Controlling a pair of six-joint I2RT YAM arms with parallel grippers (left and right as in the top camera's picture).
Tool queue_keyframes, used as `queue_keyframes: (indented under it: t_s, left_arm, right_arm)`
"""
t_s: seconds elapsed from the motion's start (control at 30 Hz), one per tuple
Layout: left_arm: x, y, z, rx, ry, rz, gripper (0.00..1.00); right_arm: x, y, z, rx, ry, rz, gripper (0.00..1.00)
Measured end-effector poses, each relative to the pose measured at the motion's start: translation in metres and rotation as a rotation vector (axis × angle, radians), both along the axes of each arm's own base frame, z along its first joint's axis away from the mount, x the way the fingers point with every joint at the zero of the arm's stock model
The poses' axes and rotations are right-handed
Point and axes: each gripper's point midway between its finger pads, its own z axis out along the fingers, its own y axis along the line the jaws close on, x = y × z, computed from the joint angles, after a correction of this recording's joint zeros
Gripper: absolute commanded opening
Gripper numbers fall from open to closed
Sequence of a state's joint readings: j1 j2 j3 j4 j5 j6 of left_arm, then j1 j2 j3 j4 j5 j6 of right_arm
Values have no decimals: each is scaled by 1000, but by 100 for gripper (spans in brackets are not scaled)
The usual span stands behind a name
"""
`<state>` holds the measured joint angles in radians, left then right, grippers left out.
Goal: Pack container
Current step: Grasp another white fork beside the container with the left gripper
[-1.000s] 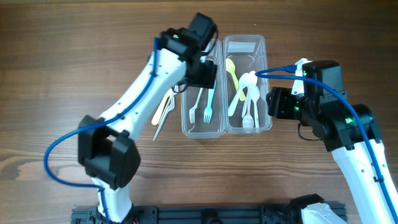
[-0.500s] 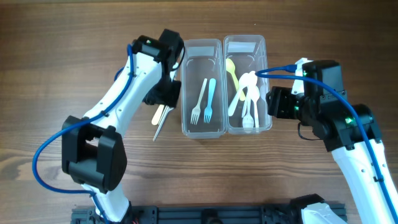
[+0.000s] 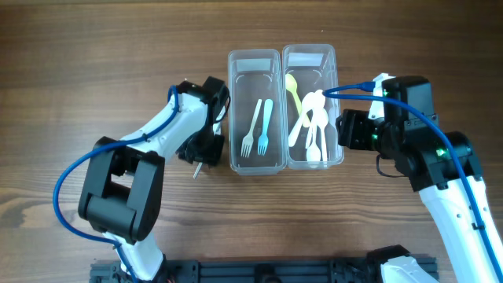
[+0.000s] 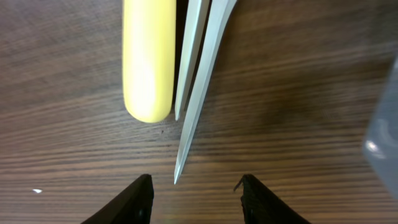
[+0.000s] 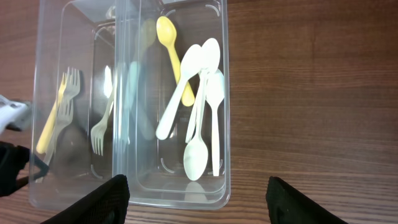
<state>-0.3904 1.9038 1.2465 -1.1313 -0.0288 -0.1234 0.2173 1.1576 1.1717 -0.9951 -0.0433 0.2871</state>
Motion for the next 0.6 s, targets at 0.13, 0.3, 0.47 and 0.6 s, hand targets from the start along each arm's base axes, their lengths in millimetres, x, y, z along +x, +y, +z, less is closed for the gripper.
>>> queue_keyframes:
  t_s: [0.13,0.3,0.47,0.6]
  left_arm:
    - [-7,3,-11,1,8,-7,44]
    - [-12,2,-26,-17,-3,-10,36]
    - [-12,-2,-27,-54,-13,-34,13]
    - [-12,-3,-27,-61,-17,-46,4]
  right_arm:
    - [0,0,0,0,0,0,70]
    - [0,0,0,0,0,0,71]
    - [0,0,0,0,0,0,71]
    - [-2,0,-1,-2,8,0,70]
